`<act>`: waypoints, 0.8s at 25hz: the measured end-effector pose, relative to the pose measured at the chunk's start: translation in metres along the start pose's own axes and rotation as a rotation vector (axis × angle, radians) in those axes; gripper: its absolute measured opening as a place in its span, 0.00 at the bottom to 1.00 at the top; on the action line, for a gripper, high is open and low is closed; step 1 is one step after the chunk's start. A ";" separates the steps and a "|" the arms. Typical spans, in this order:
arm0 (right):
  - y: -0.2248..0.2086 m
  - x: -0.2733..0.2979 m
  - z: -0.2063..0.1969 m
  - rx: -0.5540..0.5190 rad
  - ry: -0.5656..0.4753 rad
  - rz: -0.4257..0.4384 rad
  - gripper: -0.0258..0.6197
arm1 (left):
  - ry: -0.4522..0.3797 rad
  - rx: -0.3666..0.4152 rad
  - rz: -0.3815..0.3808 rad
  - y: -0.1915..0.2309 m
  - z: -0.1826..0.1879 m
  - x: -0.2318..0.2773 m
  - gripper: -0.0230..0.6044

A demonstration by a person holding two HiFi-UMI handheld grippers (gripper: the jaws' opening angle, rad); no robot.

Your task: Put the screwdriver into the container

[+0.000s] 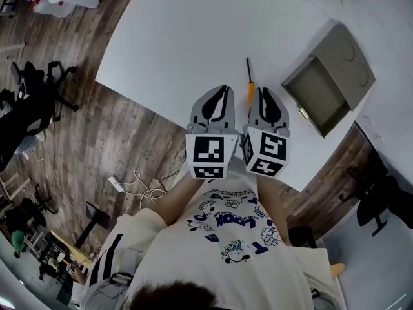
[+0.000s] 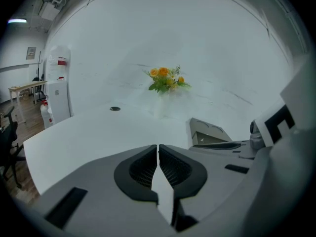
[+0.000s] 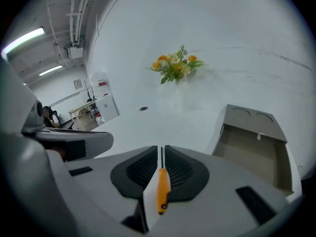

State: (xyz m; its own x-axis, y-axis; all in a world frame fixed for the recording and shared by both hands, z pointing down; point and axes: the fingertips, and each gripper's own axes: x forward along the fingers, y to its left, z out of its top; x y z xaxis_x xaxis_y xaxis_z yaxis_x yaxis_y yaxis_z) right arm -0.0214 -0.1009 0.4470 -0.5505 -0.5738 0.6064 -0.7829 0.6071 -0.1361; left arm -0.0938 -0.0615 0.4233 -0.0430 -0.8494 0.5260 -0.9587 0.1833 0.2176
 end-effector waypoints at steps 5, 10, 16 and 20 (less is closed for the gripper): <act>-0.006 0.009 -0.020 -0.020 0.071 -0.005 0.14 | 0.029 -0.008 0.003 0.006 -0.010 0.009 0.08; -0.007 0.020 -0.027 -0.036 0.089 0.000 0.19 | 0.055 -0.017 0.004 0.010 -0.022 0.014 0.08; -0.008 0.031 -0.042 -0.054 0.138 0.010 0.22 | 0.085 -0.038 0.008 0.012 -0.035 0.018 0.07; -0.007 0.037 -0.053 -0.055 0.181 0.020 0.23 | 0.099 -0.043 0.013 0.014 -0.042 0.020 0.07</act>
State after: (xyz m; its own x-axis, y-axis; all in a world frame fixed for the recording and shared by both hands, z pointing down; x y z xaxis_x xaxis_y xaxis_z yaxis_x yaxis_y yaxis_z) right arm -0.0205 -0.0971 0.5117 -0.5008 -0.4555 0.7360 -0.7522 0.6497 -0.1097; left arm -0.0967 -0.0554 0.4715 -0.0256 -0.7943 0.6069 -0.9450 0.2172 0.2444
